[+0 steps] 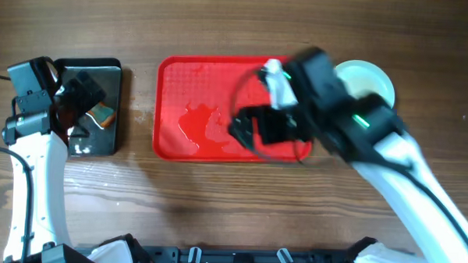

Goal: Clean dirty plates on tray and stack at the side

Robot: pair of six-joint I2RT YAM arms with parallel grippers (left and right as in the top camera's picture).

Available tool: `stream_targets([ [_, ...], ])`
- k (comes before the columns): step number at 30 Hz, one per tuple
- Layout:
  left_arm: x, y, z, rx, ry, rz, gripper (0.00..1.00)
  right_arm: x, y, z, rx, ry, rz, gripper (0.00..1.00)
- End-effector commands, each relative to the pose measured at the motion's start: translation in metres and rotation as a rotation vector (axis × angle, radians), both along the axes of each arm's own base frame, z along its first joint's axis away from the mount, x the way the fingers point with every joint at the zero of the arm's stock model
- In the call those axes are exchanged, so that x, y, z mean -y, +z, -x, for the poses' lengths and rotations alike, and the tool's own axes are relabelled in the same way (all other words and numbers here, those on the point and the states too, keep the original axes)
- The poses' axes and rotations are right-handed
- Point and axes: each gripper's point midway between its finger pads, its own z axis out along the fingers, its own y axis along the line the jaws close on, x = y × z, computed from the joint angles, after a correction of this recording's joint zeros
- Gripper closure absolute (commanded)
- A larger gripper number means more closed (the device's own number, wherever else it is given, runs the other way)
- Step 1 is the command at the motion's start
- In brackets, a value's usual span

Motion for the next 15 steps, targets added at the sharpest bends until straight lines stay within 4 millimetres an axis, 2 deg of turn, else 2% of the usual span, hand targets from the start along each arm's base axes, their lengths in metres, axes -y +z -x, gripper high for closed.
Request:
stream_targets([
  [1,0.002,0.007,0.0,0.017,0.009,0.015,0.0,0.05,0.018,0.015,0.154,-0.155,0.168,0.01],
  [3,0.002,0.007,0.0,0.017,0.009,0.014,0.0,0.068,0.021,0.032,0.175,-0.21,0.209,0.0],
  [7,0.002,0.007,0.0,0.017,0.009,0.014,0.0,0.081,0.009,0.056,0.161,-0.234,0.213,0.0],
  [11,0.002,0.007,0.0,0.017,0.009,0.014,0.0,0.089,-0.015,0.064,0.089,-0.296,0.226,0.0],
  [15,0.002,0.007,0.0,0.017,0.01,0.014,0.0,0.089,-0.03,0.064,0.059,-0.293,0.265,0.0],
])
